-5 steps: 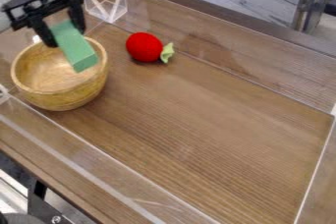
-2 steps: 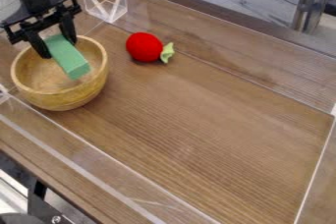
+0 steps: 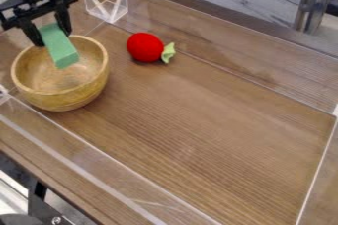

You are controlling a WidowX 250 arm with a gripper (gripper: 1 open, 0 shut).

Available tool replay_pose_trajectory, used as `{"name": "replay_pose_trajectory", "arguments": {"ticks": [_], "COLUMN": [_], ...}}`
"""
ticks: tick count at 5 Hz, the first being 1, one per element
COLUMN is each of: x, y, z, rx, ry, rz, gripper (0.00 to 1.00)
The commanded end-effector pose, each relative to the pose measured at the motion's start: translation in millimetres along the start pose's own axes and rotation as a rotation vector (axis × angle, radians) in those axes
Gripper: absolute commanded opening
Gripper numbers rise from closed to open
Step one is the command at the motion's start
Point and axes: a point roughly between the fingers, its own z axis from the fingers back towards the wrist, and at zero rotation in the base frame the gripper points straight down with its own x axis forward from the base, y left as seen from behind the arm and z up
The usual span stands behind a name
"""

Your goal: Put the green stick in the brown bowl

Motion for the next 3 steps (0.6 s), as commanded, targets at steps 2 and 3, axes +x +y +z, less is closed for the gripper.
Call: {"name": "replay_pose_trajectory", "arguments": {"ticks": [2,3], "x": [0.6,0.1], "y": [11.3,11.2], "z": [19.1,22.8], "rx": [0.001,0.007], "ry": [-0.044,-0.038], "rz": [0.023,-0.039], "gripper": [0.0,0.0]}}
